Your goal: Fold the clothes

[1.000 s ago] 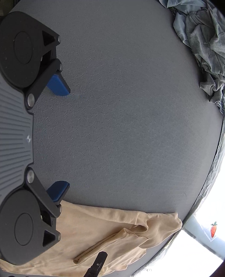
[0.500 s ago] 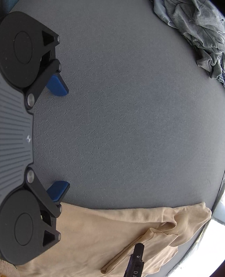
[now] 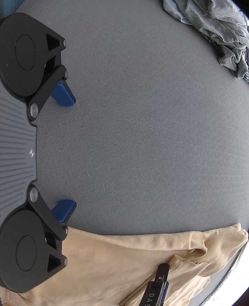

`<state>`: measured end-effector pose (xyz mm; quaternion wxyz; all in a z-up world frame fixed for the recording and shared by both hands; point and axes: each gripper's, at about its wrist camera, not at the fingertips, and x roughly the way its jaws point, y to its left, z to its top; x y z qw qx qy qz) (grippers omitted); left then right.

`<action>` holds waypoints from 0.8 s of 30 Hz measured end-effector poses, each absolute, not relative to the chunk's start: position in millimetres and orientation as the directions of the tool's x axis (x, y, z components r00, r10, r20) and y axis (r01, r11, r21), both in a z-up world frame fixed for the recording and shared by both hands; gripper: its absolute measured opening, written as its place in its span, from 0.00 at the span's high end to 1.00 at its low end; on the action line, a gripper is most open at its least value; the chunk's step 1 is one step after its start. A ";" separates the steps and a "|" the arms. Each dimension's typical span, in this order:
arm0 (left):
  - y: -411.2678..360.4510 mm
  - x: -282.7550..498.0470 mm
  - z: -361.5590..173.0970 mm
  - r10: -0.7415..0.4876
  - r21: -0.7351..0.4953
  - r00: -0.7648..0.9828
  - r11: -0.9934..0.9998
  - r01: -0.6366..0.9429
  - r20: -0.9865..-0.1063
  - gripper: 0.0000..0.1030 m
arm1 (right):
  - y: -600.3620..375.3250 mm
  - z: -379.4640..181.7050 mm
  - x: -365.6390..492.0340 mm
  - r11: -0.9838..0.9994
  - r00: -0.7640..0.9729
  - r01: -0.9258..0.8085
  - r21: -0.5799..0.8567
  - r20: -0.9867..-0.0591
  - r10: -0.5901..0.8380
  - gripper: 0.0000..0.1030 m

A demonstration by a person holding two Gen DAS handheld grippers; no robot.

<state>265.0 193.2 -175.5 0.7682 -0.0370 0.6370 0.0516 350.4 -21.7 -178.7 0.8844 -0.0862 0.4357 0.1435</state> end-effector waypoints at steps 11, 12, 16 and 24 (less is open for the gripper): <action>194.8 258.2 -168.5 0.050 0.012 0.224 0.986 -0.166 -0.973 0.00 | -64.3 -154.2 342.3 0.960 0.635 -0.221 0.173 -0.721 0.277 0.95; 194.6 256.5 -167.6 0.053 0.013 0.233 0.985 -0.172 -0.971 0.00 | -68.6 -151.5 341.0 0.959 0.644 -0.210 0.190 -0.712 0.282 0.95; 192.5 245.8 -161.7 0.074 0.010 0.278 0.975 -0.222 -0.958 0.00 | -100.4 -139.3 333.7 0.969 0.695 -0.134 0.208 -0.678 0.242 0.96; 168.7 205.6 -139.1 0.067 -0.053 0.319 0.934 -0.354 -0.946 0.00 | -187.6 -109.0 317.7 0.990 0.773 0.017 0.140 -0.629 0.076 0.96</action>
